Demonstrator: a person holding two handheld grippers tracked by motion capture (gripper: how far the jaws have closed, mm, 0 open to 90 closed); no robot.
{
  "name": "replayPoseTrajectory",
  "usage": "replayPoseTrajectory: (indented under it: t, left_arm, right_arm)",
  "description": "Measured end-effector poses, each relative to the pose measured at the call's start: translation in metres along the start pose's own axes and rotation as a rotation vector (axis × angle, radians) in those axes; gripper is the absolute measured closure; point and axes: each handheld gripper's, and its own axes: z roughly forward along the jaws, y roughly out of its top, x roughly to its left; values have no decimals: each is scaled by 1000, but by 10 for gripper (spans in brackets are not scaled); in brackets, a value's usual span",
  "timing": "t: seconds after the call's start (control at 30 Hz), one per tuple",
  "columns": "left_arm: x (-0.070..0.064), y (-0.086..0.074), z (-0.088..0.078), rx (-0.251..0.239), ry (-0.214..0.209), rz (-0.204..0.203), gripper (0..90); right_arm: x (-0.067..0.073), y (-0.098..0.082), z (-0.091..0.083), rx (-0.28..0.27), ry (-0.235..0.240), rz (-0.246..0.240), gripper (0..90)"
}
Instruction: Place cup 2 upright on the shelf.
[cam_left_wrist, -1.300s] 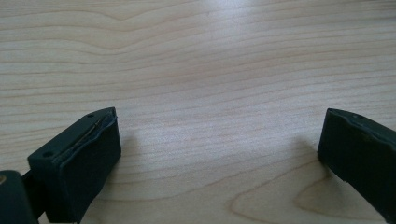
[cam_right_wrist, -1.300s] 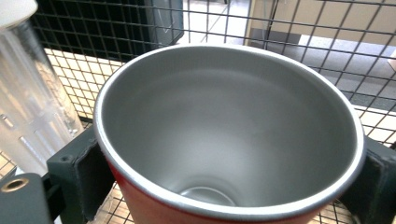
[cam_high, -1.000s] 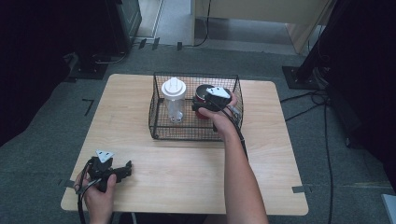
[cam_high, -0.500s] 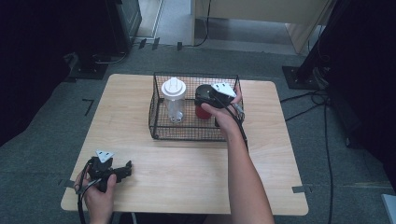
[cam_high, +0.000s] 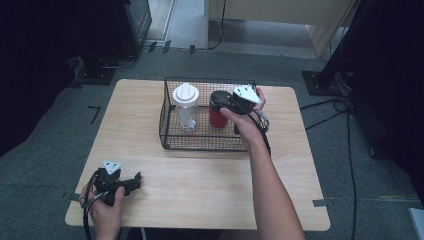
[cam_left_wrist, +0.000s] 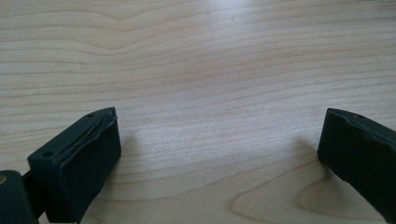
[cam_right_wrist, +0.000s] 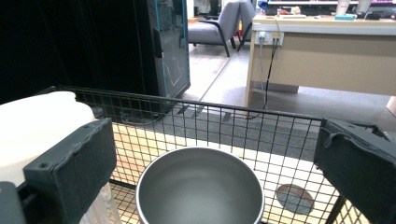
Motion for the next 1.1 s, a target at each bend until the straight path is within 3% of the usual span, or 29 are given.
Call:
replayPoseTrajectory:
  t: [0.37, 0.9, 1.1]
  left_arm:
    - [0, 0, 0, -1, 0, -2, 0]
    - [0, 0, 0, -1, -1, -2, 0]
    - [0, 0, 0, -2, 0, -1, 0]
  right_arm:
    - [-9, 2, -24, -24, 0, -2, 0]
    - [-28, -16, -65, -30, 2, -2, 0]
    - [-29, -22, -83, -31, 21, -16, 0]
